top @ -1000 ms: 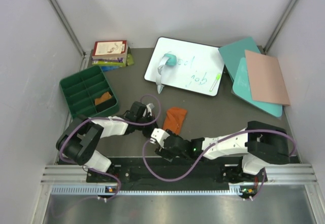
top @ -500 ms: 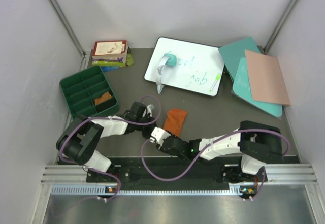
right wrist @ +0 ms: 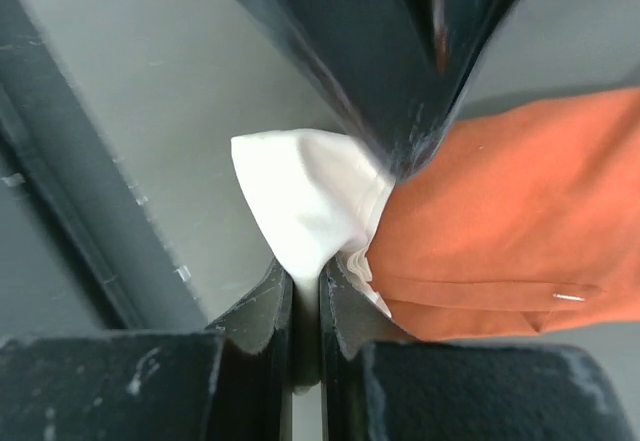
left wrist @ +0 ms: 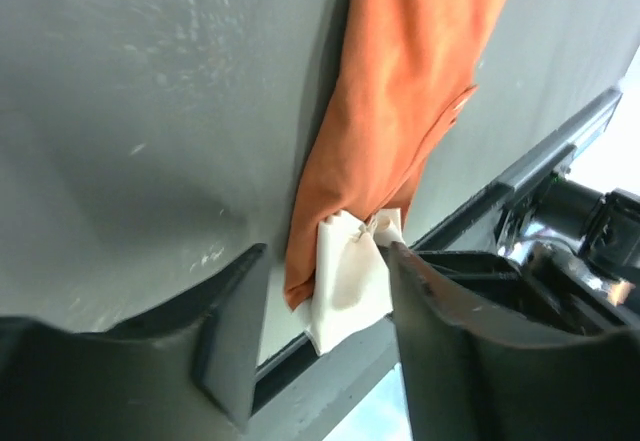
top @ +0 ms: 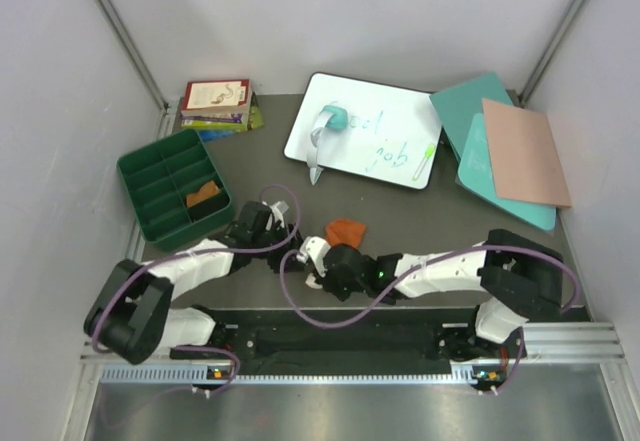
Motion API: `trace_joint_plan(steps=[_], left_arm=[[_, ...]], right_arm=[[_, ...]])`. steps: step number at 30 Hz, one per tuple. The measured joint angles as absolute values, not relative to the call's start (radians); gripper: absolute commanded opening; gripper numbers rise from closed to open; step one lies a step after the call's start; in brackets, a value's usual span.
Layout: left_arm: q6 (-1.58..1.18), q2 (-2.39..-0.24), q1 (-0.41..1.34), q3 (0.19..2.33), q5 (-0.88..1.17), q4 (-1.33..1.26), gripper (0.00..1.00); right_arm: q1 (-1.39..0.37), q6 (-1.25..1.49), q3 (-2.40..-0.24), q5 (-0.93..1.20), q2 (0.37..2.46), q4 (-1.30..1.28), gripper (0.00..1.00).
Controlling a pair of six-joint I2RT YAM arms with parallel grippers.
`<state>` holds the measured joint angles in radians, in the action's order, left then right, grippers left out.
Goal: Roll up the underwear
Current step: Roll the underwear to the center of the board.
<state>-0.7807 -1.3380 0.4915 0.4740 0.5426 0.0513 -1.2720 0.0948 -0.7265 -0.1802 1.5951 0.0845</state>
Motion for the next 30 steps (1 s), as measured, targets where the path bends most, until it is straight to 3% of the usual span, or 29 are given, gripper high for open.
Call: trace_joint_plan(steps=[9,15,30], left_arm=[[-0.758,-1.040,0.479,0.421,0.426,0.081,0.59],[-0.733,-0.968,0.483,0.326,0.447,-0.043,0.60],[-0.730,-1.113,0.522,0.232,0.456,-0.430,0.59]], right_arm=[[-0.987,0.252,-0.795,0.361,1.606,-0.016,0.00],[-0.866,0.332,-0.848,0.597,1.706,-0.020,0.00],[-0.702,0.398,-0.893,0.834,1.873,-0.047,0.00]])
